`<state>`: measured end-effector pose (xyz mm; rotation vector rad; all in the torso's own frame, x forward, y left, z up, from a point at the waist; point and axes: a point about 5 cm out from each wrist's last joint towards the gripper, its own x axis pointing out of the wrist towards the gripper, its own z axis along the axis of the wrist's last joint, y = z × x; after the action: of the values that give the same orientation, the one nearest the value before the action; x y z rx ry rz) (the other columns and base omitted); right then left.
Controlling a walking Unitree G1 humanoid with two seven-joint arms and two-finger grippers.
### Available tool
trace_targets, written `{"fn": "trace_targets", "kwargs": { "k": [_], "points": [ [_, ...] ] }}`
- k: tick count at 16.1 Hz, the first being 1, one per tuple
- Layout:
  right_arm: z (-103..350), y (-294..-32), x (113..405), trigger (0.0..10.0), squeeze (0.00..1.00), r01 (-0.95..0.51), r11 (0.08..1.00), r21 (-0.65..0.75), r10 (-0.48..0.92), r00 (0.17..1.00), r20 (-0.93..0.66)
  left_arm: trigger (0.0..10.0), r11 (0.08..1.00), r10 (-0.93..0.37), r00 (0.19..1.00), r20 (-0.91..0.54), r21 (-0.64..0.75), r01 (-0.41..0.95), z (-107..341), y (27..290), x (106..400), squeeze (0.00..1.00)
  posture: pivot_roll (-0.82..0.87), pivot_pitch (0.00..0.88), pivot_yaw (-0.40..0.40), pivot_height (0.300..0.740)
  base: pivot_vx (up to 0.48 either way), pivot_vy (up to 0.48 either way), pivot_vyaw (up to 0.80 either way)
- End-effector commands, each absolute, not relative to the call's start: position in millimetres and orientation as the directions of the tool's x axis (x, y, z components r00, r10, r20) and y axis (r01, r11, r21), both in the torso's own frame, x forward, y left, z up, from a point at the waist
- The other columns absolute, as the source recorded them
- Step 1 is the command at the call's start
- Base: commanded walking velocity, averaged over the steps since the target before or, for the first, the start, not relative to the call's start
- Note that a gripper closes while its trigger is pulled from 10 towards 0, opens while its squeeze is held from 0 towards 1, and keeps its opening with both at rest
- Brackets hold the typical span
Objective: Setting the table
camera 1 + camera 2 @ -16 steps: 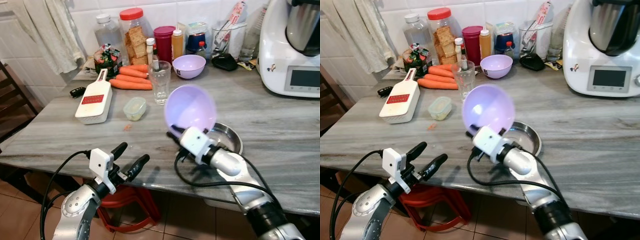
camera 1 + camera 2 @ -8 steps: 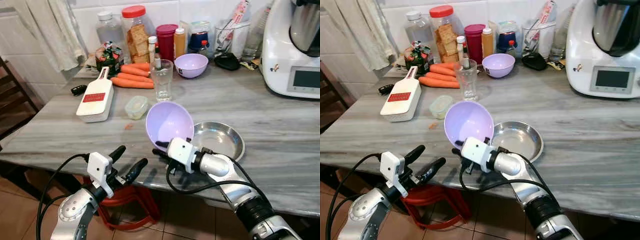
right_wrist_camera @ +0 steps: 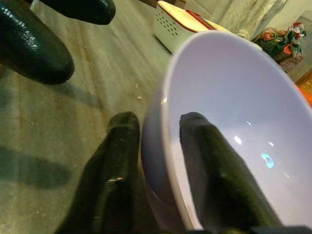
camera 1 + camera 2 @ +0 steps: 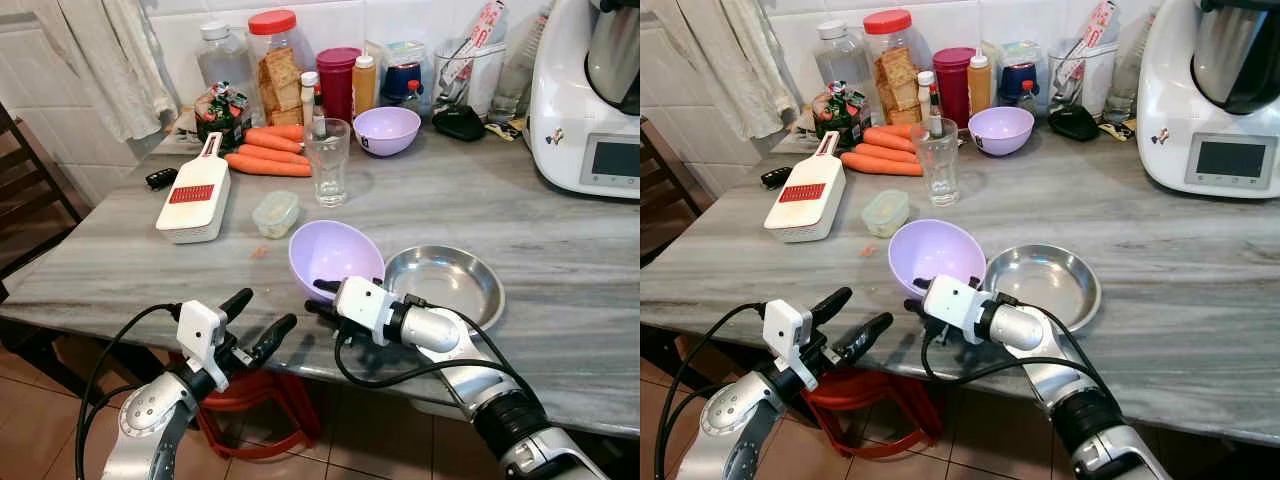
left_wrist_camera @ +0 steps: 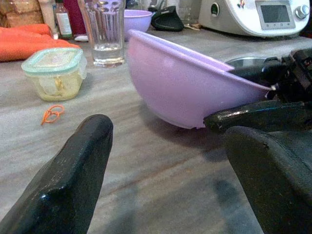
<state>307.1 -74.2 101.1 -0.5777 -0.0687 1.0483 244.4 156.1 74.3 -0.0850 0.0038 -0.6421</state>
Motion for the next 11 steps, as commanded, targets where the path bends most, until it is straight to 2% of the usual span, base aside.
{"fn": "trace_targets", "kwargs": {
  "k": [1, 11],
  "points": [
    [106, -72, 311, 10.0, 1.00, -0.787, 0.367, -0.496, 0.833, 0.515, -0.201, 10.0, 0.794, -0.605, 0.796, 0.013, -0.064, 0.604, 74, 159, 245, 0.00, -0.07, 0.012, 0.124, 0.740, 0.000, 0.000, 0.00],
    [138, -69, 318, 10.0, 1.00, -0.733, 0.466, -0.495, 0.823, 0.565, -0.062, 10.0, 0.789, -0.612, 0.791, 0.009, -0.065, 0.611, 71, 156, 248, 0.00, -0.07, 0.007, 0.129, 0.740, 0.000, 0.000, 0.00]
  ]
}}
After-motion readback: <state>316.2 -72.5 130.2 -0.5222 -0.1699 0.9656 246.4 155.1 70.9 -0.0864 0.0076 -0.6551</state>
